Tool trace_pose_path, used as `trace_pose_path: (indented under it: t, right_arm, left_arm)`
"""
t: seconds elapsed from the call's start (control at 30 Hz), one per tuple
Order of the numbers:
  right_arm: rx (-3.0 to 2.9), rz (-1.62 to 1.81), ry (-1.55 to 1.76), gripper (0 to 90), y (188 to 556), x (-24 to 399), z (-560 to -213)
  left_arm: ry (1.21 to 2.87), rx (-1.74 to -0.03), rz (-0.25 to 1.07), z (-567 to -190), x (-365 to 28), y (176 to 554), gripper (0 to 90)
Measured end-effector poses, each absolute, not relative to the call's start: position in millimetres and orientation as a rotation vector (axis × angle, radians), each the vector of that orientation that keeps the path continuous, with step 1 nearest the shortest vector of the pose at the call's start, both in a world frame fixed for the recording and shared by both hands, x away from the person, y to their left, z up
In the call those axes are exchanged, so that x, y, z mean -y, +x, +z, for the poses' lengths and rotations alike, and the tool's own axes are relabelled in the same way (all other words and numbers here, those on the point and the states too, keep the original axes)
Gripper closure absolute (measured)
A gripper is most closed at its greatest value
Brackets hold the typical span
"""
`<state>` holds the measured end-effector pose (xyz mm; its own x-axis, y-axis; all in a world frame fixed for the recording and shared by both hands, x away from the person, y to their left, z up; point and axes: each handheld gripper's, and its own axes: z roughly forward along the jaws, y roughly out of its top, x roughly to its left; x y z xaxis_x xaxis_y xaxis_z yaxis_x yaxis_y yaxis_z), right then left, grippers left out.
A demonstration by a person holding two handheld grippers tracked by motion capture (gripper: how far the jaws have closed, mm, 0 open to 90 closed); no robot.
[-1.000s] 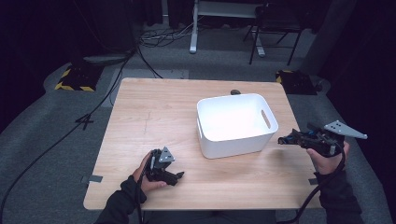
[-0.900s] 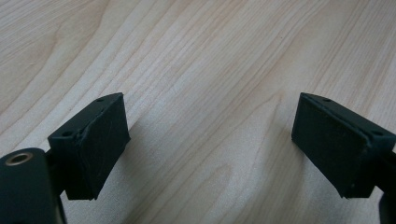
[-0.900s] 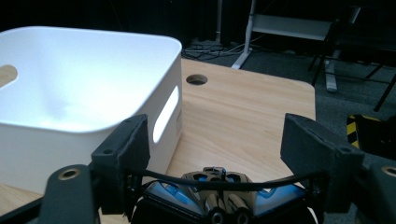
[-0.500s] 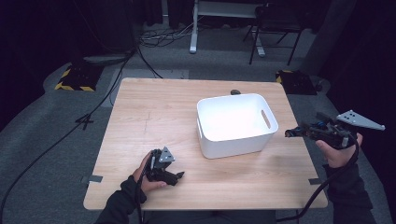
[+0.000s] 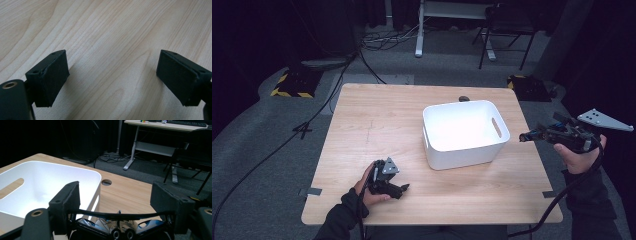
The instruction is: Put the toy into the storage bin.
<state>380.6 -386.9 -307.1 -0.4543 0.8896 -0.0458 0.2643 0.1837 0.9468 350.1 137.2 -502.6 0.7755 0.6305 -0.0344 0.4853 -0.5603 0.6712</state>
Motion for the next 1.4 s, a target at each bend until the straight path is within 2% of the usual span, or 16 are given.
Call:
trace_pose_path:
  t: [0.63,1.4]
  right_arm:
    - [-1.866,1.316,1.005,24.7,388.2,363.8,-283.3]
    - [-1.909,1.354,0.96,24.6,401.0,333.7,-273.5]
  left_arm:
    - [2.279,-0.825,0.275,-502.5,-136.9,350.3,10.9]
    - [2.279,-0.825,0.275,-502.5,-136.9,350.4,10.9]
